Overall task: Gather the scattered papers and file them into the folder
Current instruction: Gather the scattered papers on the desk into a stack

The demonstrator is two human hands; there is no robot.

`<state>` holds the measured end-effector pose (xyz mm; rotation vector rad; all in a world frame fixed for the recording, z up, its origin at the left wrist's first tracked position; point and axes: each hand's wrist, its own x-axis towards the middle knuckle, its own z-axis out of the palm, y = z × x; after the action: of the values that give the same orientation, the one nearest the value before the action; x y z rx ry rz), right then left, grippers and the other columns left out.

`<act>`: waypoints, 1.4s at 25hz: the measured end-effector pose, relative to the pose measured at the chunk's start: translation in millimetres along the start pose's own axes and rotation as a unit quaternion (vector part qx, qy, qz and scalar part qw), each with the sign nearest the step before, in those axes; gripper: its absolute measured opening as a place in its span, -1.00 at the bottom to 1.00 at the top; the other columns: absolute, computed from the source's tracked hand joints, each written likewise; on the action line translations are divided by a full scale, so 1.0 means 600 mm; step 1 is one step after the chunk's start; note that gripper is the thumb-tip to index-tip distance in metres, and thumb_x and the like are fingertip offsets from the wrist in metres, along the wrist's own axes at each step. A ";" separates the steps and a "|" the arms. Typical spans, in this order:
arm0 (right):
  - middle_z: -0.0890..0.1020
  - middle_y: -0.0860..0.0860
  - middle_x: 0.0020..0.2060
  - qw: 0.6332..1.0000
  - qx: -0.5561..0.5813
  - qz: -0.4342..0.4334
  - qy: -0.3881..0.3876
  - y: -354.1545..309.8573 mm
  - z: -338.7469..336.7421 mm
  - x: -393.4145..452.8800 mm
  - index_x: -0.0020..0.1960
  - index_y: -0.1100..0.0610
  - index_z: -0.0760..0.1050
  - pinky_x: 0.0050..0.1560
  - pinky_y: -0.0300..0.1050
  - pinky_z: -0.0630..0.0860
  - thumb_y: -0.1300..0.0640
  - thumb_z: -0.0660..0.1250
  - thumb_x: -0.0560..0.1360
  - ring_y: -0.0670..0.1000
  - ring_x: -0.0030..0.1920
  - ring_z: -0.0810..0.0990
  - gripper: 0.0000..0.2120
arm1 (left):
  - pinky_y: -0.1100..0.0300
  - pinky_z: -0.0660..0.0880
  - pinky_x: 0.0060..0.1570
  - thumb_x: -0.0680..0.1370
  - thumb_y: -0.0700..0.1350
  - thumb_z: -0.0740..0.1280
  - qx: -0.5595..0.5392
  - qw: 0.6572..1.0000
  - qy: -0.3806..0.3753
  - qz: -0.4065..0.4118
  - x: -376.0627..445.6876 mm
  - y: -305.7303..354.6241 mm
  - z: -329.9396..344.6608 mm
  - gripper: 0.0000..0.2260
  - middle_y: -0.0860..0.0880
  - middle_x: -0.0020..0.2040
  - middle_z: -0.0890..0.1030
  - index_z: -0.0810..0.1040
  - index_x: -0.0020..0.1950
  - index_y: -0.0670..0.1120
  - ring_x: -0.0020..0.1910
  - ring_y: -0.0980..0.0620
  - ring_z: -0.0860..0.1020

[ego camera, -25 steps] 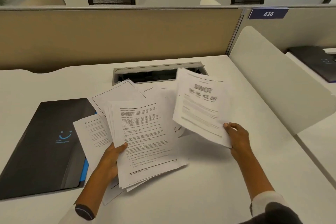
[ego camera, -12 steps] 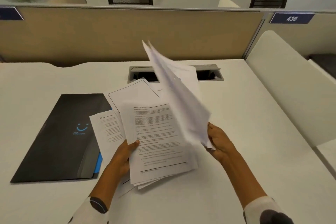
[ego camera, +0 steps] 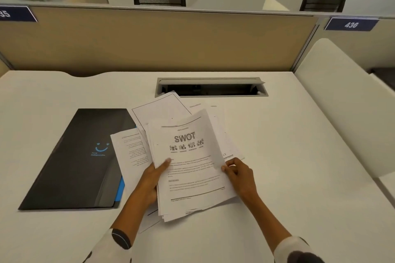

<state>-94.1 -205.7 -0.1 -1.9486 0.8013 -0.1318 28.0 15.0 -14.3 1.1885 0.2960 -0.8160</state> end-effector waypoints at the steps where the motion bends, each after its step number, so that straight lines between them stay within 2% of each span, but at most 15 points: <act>1: 0.70 0.03 -0.20 1.000 -0.004 -0.002 0.002 -0.001 0.001 0.001 -0.12 0.14 0.52 -0.04 0.01 0.57 0.11 0.36 0.49 0.06 -0.16 0.65 -0.90 | -0.10 0.58 -0.09 0.46 -0.13 0.38 0.011 1.000 0.020 0.011 -0.002 -0.002 0.003 -0.72 -0.16 0.06 0.66 0.53 0.17 -0.04 0.00 -0.17 0.63; 4: 0.66 -0.06 -0.16 0.999 0.014 -0.019 0.025 -0.010 -0.008 0.010 -0.06 0.10 0.57 0.01 -0.07 0.56 0.08 0.43 0.44 0.00 -0.11 0.62 -0.87 | -0.06 0.57 -0.10 0.48 -0.22 0.35 -0.002 0.999 0.021 0.043 -0.013 0.009 0.014 -0.73 -0.13 0.05 0.64 0.52 0.17 -0.06 0.01 -0.15 0.61; 7: 0.60 -0.06 0.08 0.992 0.125 -0.026 0.018 -0.040 -0.039 0.030 0.28 0.08 0.45 0.18 -0.11 0.47 0.01 0.50 0.36 -0.06 0.09 0.56 -0.47 | -0.03 0.61 -0.14 0.43 -0.14 0.38 0.007 0.995 -0.035 0.098 -0.035 0.047 0.032 -0.75 -0.11 0.03 0.68 0.59 0.10 -0.01 0.01 -0.13 0.64; 9: 0.57 -0.03 0.20 0.973 0.226 -0.036 -0.037 -0.072 -0.069 0.048 0.42 0.06 0.29 0.28 -0.04 0.42 -0.06 0.52 0.28 -0.04 0.21 0.53 -0.20 | 0.05 0.62 -0.19 0.40 -0.08 0.40 0.038 0.988 -0.069 0.136 -0.053 0.076 0.049 -0.78 -0.08 0.01 0.69 0.63 0.03 0.02 -0.01 -0.10 0.65; 10: 0.59 -0.01 0.21 0.959 0.270 -0.056 -0.069 -0.090 -0.085 0.055 0.44 0.06 0.26 0.27 -0.01 0.44 -0.07 0.53 0.25 -0.01 0.21 0.56 -0.16 | 0.09 0.62 -0.19 0.40 -0.06 0.40 0.057 0.983 -0.080 0.152 -0.062 0.087 0.059 -0.80 -0.07 0.00 0.70 0.64 0.01 0.04 -0.01 -0.08 0.65; 11: 0.63 0.02 0.18 0.944 0.305 -0.078 -0.095 -0.108 -0.101 0.061 0.41 0.07 0.30 0.22 0.02 0.50 -0.06 0.54 0.25 0.03 0.17 0.61 -0.18 | 0.13 0.61 -0.20 0.40 -0.04 0.40 0.074 0.979 -0.088 0.166 -0.070 0.096 0.069 -0.81 -0.06 -0.02 0.70 0.64 0.00 0.06 -0.03 -0.06 0.65; 14: 0.70 0.07 0.06 0.920 0.340 -0.146 -0.130 -0.154 -0.134 0.064 0.16 0.05 0.57 -0.04 -0.02 0.63 -0.01 0.57 0.24 0.11 0.04 0.68 -0.49 | 0.23 0.59 -0.26 0.40 -0.03 0.37 0.133 0.964 -0.097 0.207 -0.091 0.105 0.096 -0.84 0.04 -0.08 0.71 0.65 -0.06 0.15 -0.10 0.03 0.66; 17: 0.70 0.06 0.04 0.916 0.320 -0.201 -0.134 -0.170 -0.141 0.055 0.10 -0.01 0.59 -0.04 0.08 0.64 0.03 0.52 0.32 0.16 0.04 0.67 -0.64 | 0.20 0.60 -0.21 0.43 -0.11 0.37 0.200 0.942 -0.081 0.257 -0.103 0.106 0.112 -0.78 0.09 -0.08 0.70 0.62 -0.07 0.23 -0.07 0.05 0.63; 20: 0.70 0.05 0.02 0.926 0.295 -0.199 -0.126 -0.161 -0.134 0.044 0.08 -0.09 0.60 -0.01 0.18 0.62 -0.03 0.53 0.28 0.20 0.03 0.66 -0.63 | 0.11 0.57 -0.12 0.36 -0.13 0.45 0.203 0.934 -0.038 0.290 -0.113 0.116 0.124 -0.71 0.13 -0.07 0.66 0.57 -0.07 0.26 -0.01 0.02 0.59; 23: 0.71 0.03 0.02 0.932 0.286 -0.185 -0.126 -0.147 -0.126 0.035 0.06 -0.12 0.61 -0.03 0.16 0.64 0.00 0.51 0.28 0.19 0.04 0.66 -0.64 | 0.15 0.58 -0.17 0.24 0.02 0.53 0.202 0.931 -0.005 0.302 -0.128 0.122 0.135 -0.73 0.23 -0.20 0.68 0.59 -0.14 0.29 -0.11 0.06 0.62; 25: 0.71 0.00 -0.01 0.938 0.275 -0.175 -0.122 -0.142 -0.122 0.032 0.04 -0.15 0.62 -0.05 0.13 0.65 0.08 0.50 0.28 0.16 0.02 0.67 -0.65 | 0.21 0.59 -0.27 0.18 0.14 0.51 0.191 0.931 0.005 0.310 -0.140 0.124 0.144 -0.71 0.29 -0.24 0.66 0.57 -0.14 0.22 -0.21 0.16 0.63; 27: 0.72 -0.02 -0.02 0.940 0.267 -0.173 -0.122 -0.140 -0.121 0.030 0.03 -0.15 0.62 -0.06 0.11 0.66 0.12 0.50 0.28 0.12 0.00 0.68 -0.65 | 0.30 0.58 -0.36 0.07 0.38 0.44 0.187 0.926 -0.001 0.327 -0.155 0.129 0.155 -0.51 0.29 -0.26 0.66 0.52 -0.11 0.20 -0.23 0.24 0.63; 29: 0.72 -0.04 -0.03 0.943 0.261 -0.172 -0.117 -0.143 -0.121 0.027 0.02 -0.17 0.62 -0.08 0.07 0.66 0.11 0.50 0.26 0.10 -0.01 0.69 -0.64 | 0.32 0.56 -0.36 0.02 0.53 0.30 0.168 0.919 -0.006 0.357 -0.167 0.135 0.165 -0.34 0.23 -0.24 0.67 0.50 -0.04 0.18 -0.20 0.16 0.64; 32: 0.72 -0.08 -0.06 0.945 0.250 -0.180 -0.109 -0.149 -0.121 0.025 0.00 -0.25 0.60 -0.10 0.03 0.67 0.08 0.50 0.24 0.09 -0.02 0.68 -0.62 | 0.31 0.54 -0.34 0.19 0.53 0.16 0.128 0.902 0.021 0.411 -0.187 0.154 0.182 -0.34 0.17 -0.19 0.65 0.46 0.09 0.14 -0.16 0.12 0.64; 35: 0.72 -0.12 -0.09 0.946 0.241 -0.183 -0.118 -0.153 -0.118 0.026 -0.03 -0.29 0.59 -0.11 -0.02 0.67 0.06 0.50 0.22 0.07 -0.04 0.68 -0.62 | 0.39 0.49 -0.42 0.40 0.36 0.14 0.114 0.900 0.077 0.413 -0.198 0.170 0.198 -0.64 0.22 -0.24 0.64 0.49 0.03 0.19 -0.22 0.22 0.62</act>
<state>-67.7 -240.9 108.0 -1.5834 0.2108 -0.2821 -6.5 -30.5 173.9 1.4370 -0.1908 -0.0061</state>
